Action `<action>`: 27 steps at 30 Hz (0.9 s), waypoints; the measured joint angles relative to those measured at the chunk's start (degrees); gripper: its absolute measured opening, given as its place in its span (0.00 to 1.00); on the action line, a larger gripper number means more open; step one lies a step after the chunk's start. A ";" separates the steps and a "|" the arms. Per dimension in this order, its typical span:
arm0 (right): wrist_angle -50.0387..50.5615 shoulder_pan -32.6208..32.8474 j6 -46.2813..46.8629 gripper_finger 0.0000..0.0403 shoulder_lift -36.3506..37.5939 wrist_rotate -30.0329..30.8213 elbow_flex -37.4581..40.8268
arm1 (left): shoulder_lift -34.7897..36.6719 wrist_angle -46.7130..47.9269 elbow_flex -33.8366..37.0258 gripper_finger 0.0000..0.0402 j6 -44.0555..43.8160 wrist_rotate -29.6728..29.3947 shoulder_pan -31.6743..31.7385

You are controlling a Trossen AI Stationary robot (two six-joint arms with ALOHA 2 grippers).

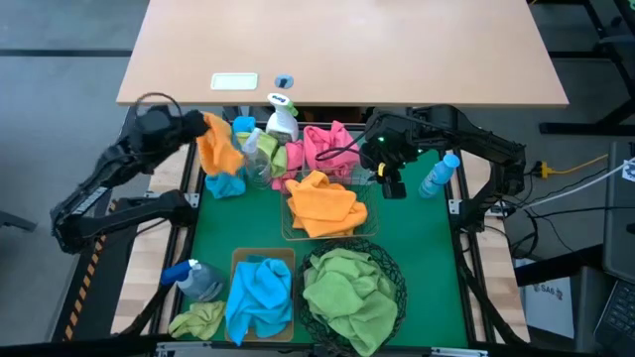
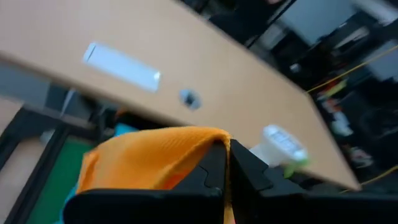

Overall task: Sort microfiber towel by color & place in baskets
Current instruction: Put the orange microfiber towel into the gold wire basket

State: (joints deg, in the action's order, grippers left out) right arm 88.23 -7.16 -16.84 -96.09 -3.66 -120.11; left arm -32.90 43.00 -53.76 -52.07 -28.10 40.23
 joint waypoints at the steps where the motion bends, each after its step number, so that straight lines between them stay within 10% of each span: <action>1: 0.18 0.00 0.00 0.41 0.00 -0.02 0.00 | -0.08 -0.05 -1.75 0.00 0.71 0.00 0.00; 27: 1.83 -0.11 -5.09 0.41 6.79 1.04 0.00 | -5.06 -31.75 -13.63 0.00 3.14 21.69 -1.67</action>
State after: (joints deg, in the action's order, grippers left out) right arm 90.06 -7.27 -21.93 -89.30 -2.62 -120.11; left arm -37.96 11.25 -67.40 -48.93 -6.42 38.56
